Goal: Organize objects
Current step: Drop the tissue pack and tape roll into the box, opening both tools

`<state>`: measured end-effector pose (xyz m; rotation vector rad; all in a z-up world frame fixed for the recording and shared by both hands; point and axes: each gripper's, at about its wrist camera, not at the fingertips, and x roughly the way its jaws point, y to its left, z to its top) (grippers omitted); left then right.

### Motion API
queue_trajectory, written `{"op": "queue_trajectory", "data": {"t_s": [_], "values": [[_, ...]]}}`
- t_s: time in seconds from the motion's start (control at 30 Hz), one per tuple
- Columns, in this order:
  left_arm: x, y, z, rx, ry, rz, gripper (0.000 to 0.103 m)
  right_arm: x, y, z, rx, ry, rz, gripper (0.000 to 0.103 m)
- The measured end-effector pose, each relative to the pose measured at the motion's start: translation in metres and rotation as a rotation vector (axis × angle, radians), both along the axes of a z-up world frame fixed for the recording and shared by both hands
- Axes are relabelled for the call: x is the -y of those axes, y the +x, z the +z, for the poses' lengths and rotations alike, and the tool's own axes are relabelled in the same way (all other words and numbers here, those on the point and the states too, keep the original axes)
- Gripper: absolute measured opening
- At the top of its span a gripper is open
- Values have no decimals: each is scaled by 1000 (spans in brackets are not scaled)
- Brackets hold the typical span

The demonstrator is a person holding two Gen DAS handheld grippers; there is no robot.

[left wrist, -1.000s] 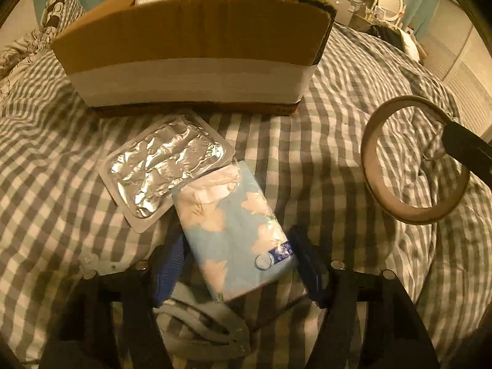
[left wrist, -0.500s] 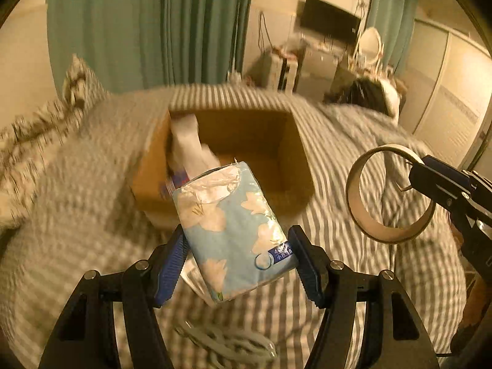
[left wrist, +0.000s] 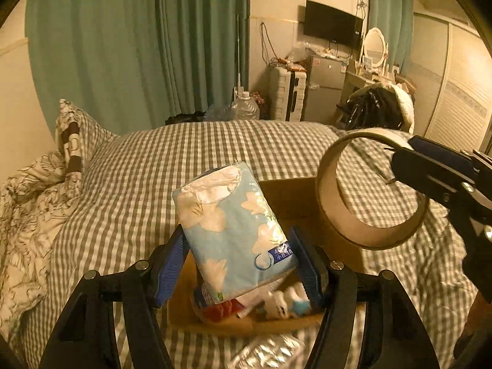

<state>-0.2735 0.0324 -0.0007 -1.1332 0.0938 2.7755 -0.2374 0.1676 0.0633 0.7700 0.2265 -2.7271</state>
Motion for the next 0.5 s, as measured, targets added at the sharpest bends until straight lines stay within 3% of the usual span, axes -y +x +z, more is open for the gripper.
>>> {"op": "queue_trajectory", "data": {"t_s": [0.27, 0.3, 0.37, 0.5], "values": [[4, -37, -47, 48, -39, -20, 71, 3, -53, -56, 72, -20, -38, 31], [5, -39, -49, 50, -40, -17, 73, 1, -55, -58, 70, -29, -39, 34], [8, -39, -48, 42, -37, -1, 89, -5, -57, -61, 77, -50, -44, 60], [13, -29, -32, 18, -16, 16, 94, -14, -51, -49, 60, -73, -69, 66]]}}
